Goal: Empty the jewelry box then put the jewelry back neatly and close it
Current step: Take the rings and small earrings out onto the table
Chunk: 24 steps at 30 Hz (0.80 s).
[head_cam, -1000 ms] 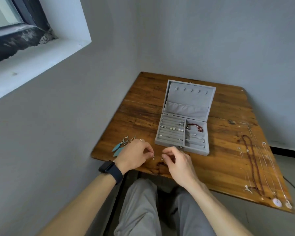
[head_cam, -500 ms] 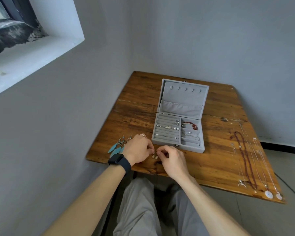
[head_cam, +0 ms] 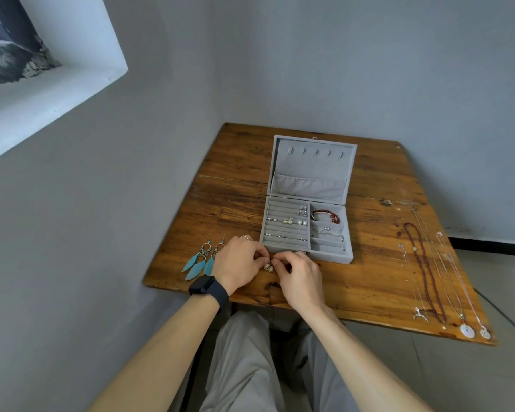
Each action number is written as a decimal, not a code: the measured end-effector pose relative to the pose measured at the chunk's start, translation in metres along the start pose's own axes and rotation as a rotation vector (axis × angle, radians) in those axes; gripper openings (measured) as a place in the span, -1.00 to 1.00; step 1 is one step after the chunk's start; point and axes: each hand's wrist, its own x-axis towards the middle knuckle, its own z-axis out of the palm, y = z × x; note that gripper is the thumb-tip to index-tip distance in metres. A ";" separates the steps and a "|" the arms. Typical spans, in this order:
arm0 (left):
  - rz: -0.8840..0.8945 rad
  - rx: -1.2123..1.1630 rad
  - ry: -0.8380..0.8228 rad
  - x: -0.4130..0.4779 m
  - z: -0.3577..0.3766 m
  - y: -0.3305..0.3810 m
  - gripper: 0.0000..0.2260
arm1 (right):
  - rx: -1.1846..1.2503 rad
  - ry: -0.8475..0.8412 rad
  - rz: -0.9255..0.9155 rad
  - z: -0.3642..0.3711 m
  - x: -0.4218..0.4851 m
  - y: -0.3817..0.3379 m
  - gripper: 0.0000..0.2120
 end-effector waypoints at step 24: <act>0.030 0.117 0.149 -0.045 0.020 0.005 -0.79 | -0.092 0.050 -0.156 0.008 -0.026 0.015 -0.73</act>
